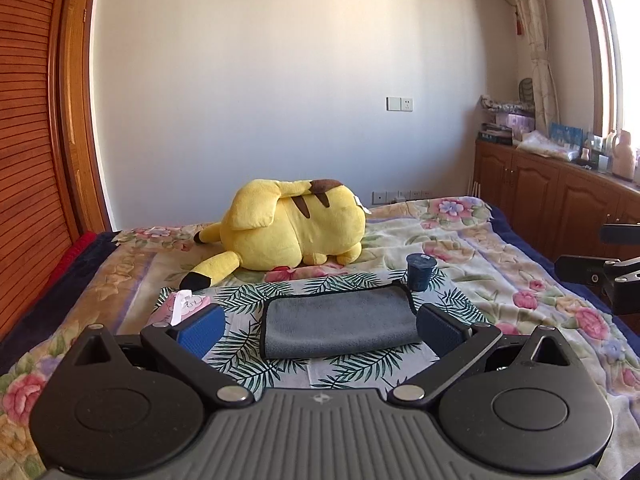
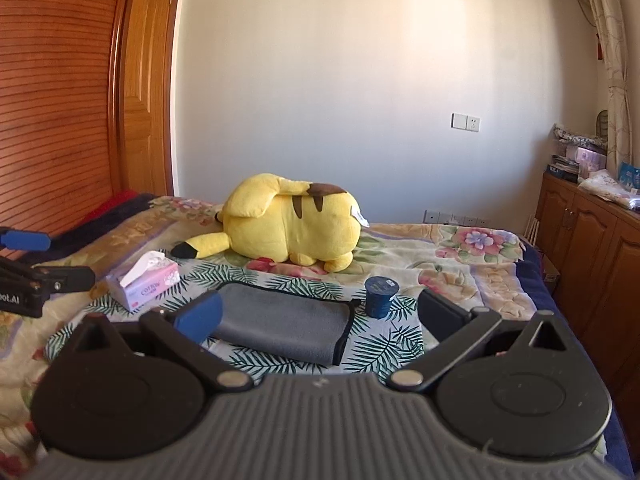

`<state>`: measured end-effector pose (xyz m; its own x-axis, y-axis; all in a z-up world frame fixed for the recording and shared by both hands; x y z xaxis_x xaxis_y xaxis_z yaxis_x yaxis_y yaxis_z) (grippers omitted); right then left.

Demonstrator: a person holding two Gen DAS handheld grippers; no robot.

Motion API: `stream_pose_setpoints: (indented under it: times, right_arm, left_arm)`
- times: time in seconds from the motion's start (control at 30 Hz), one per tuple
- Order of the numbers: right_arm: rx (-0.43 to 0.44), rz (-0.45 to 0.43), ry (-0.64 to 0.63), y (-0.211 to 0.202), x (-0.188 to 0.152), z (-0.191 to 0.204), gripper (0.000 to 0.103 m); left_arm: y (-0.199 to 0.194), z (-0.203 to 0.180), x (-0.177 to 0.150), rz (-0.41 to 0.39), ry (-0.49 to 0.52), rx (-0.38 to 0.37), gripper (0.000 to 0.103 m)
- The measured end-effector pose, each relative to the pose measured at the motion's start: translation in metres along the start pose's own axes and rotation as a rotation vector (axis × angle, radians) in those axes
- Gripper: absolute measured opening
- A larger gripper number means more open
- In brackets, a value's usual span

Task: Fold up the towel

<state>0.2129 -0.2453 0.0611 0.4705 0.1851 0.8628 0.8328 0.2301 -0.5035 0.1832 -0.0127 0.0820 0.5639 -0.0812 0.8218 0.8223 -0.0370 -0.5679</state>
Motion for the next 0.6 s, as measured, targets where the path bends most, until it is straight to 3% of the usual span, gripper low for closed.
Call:
stream_pose_setpoints:
  times: [0.6]
  right_arm:
    - [0.021, -0.037, -0.005, -0.042, -0.028, 0.034, 0.103]
  left_arm:
    - [-0.047, -0.015, -0.058, -0.021, 0.013, 0.03, 0.087]
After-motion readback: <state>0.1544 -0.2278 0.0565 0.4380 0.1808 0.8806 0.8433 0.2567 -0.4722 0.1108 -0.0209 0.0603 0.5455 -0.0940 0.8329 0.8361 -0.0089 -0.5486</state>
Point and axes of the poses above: each gripper's, at about its wrist camera, not at the fingertips, and y roughly the way its jaws point, z to its left, x to its top, the point moved 9 cm from there along y, roughly the way its jaws point, and after that the axes turned 11 degrees about z, right-handed, at the moved point
